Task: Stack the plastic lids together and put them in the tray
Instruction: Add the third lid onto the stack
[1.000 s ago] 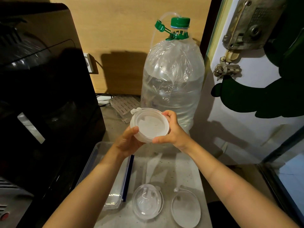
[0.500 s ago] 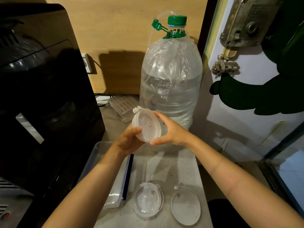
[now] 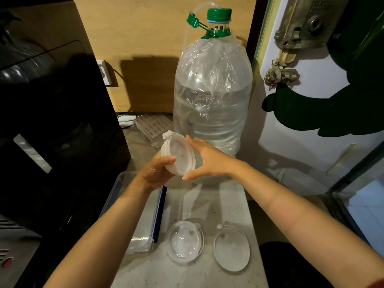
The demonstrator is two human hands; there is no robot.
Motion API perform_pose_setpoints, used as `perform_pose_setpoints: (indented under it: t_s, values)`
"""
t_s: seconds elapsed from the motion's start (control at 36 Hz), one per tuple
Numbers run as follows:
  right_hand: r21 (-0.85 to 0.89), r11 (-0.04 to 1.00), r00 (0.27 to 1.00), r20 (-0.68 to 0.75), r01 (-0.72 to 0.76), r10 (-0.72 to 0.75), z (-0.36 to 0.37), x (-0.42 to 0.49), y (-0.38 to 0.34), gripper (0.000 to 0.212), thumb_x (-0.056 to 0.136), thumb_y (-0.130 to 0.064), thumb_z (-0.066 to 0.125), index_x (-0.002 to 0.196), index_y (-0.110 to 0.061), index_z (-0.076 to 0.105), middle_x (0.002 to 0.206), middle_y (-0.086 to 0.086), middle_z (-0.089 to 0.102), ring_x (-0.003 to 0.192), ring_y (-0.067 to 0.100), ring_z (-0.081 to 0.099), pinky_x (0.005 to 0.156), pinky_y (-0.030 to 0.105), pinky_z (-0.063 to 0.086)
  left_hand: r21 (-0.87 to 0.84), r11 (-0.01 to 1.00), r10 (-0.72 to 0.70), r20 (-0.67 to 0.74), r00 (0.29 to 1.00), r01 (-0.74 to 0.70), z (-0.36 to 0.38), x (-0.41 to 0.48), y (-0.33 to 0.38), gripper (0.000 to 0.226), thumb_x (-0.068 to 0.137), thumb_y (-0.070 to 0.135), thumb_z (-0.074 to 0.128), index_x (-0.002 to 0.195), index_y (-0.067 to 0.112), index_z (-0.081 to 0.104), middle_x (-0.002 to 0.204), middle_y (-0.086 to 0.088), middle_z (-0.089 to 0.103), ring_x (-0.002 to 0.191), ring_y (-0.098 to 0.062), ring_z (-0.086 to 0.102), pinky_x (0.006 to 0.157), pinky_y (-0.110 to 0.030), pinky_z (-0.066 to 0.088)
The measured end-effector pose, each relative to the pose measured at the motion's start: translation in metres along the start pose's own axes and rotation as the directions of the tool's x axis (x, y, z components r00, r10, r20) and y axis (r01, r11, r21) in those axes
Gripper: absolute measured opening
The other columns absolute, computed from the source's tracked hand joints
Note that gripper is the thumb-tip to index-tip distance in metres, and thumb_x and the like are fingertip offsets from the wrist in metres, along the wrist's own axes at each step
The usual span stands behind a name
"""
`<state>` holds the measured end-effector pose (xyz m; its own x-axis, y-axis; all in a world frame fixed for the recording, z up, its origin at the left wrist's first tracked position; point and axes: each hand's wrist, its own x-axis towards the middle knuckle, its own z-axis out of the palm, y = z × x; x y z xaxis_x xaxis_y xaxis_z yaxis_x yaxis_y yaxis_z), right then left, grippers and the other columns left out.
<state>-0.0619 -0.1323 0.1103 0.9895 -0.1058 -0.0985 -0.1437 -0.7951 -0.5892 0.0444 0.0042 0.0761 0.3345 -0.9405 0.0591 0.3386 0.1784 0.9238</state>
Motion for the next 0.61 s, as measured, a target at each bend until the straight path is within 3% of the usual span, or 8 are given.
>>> perform_pose_setpoints:
  t_s: [0.19, 0.33, 0.39, 0.47, 0.61]
  values:
    - [0.079, 0.996, 0.999, 0.021, -0.043, 0.042, 0.014, -0.005, 0.006, 0.117, 0.07, -0.04, 0.077, 0.146, -0.019, -0.009, 0.158, 0.001, -0.001, 0.145, 0.017, -0.001, 0.117, 0.033, 0.008, -0.04, 0.999, -0.036, -0.084, 0.996, 0.033, -0.008, -0.018, -0.008, 0.095, 0.033, 0.043, 0.088, 0.114, 0.018, 0.044, 0.101, -0.007, 0.05, 0.09, -0.017, 0.054, 0.067, -0.025, 0.055]
    - [0.124, 0.986, 0.992, 0.08, -0.112, 0.102, 0.034, -0.017, 0.015, 0.121, 0.067, -0.043, 0.079, 0.146, -0.02, -0.01, 0.158, 0.003, -0.001, 0.145, 0.019, 0.001, 0.118, 0.039, 0.013, -0.045, 0.999, -0.036, -0.157, 0.987, 0.029, -0.016, -0.035, -0.007, 0.093, 0.024, 0.044, 0.089, 0.105, 0.024, 0.048, 0.097, -0.004, 0.052, 0.083, -0.014, 0.057, 0.063, -0.024, 0.054]
    - [0.034, 0.991, 0.981, 0.153, -0.128, 0.121, 0.051, -0.024, 0.017, 0.119, 0.068, -0.046, 0.077, 0.146, -0.018, -0.008, 0.158, 0.007, 0.001, 0.144, 0.023, 0.003, 0.117, 0.039, 0.014, -0.047, 0.998, -0.042, -0.181, 0.983, 0.034, -0.02, -0.041, -0.007, 0.096, 0.022, 0.044, 0.089, 0.106, 0.024, 0.047, 0.098, -0.005, 0.051, 0.087, -0.016, 0.054, 0.064, -0.024, 0.055]
    - [-0.184, 0.979, 0.965, 0.23, -0.087, 0.129, 0.083, -0.034, 0.014, 0.11, 0.069, -0.055, 0.072, 0.147, -0.015, 0.006, 0.155, 0.009, 0.015, 0.141, 0.029, 0.019, 0.113, 0.04, 0.026, -0.058, 0.998, -0.05, -0.203, 0.978, 0.039, -0.021, -0.047, -0.008, 0.099, 0.02, 0.043, 0.089, 0.107, 0.024, 0.046, 0.1, -0.005, 0.05, 0.09, -0.017, 0.052, 0.064, -0.023, 0.056]
    - [-0.45, 0.893, 0.93, 0.327, -0.001, 0.166, 0.135, -0.044, 0.002, 0.106, 0.065, -0.066, 0.067, 0.143, -0.014, 0.018, 0.145, 0.015, 0.03, 0.125, 0.039, 0.038, 0.1, 0.047, 0.037, -0.077, 0.996, -0.056, -0.207, 0.977, 0.041, -0.017, -0.052, -0.01, 0.098, 0.019, 0.042, 0.09, 0.105, 0.022, 0.048, 0.098, -0.005, 0.051, 0.088, -0.017, 0.053, 0.063, -0.022, 0.055]
